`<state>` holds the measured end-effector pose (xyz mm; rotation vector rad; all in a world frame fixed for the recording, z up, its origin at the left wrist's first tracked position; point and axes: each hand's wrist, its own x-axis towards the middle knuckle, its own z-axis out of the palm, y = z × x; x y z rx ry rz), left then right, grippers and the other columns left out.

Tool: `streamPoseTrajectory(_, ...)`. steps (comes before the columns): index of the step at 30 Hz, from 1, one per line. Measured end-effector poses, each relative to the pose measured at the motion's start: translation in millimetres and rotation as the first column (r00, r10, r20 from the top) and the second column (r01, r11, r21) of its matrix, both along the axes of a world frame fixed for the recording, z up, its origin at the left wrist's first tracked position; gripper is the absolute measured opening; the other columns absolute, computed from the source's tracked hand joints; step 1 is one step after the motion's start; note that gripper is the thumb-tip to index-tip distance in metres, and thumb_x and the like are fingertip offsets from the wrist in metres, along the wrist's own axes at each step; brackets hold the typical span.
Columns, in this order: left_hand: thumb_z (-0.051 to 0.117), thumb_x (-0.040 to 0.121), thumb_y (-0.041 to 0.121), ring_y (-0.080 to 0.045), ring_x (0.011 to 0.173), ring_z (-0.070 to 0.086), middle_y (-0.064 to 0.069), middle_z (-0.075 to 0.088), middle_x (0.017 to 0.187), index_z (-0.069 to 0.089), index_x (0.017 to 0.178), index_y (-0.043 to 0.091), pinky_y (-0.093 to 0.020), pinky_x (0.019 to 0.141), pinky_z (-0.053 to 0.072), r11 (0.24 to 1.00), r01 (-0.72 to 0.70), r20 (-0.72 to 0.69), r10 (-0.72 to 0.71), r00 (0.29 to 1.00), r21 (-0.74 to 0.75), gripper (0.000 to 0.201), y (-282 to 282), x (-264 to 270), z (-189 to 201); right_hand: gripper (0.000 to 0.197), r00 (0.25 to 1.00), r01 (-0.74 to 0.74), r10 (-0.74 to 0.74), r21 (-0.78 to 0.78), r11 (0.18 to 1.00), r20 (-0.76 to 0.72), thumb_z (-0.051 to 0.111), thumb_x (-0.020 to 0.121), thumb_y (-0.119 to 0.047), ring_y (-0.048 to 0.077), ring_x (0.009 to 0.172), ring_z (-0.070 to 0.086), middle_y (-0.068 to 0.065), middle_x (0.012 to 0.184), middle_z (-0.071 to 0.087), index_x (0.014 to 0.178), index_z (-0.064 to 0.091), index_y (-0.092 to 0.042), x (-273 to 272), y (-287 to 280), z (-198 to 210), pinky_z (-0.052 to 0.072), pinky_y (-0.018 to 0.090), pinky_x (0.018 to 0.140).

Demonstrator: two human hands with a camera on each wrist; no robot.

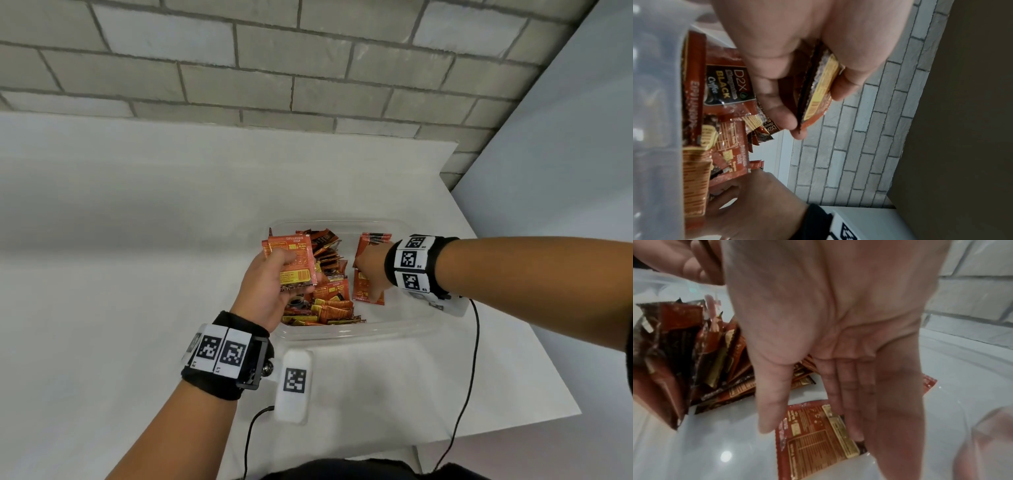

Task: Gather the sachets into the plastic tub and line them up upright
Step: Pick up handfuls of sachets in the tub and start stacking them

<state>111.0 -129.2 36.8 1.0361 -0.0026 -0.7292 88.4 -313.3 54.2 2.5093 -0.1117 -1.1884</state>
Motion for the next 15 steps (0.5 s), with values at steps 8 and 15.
streamPoseTrajectory(8,0.039,0.096,0.007,-0.028,0.071,0.07,-0.011,0.07,0.083,0.053,0.106,0.01,-0.028,0.055,0.053,1.0,0.011,-0.019,-0.011,1.0,-0.02,0.017,1.8,2.3,-0.6,0.063,0.995,-0.082,0.079,-0.053,0.995,-0.065,0.061,0.087,-0.047,0.022,0.117,0.054,0.006,0.13,0.053,0.134,0.046,-0.008,3.5,13.4,-3.8,0.046,0.031,0.083)
streamPoseTrajectory(15,0.041,0.096,0.006,-0.029,0.072,0.07,-0.01,0.07,0.083,0.052,0.107,0.009,-0.027,0.053,0.053,1.0,0.019,-0.022,-0.019,1.0,-0.015,0.016,0.7,2.4,0.0,0.06,0.996,-0.083,0.081,-0.052,0.995,-0.048,0.062,0.087,-0.045,0.019,0.101,0.054,0.007,0.128,0.055,0.132,0.047,-0.008,5.1,8.2,-4.4,0.046,0.03,0.086)
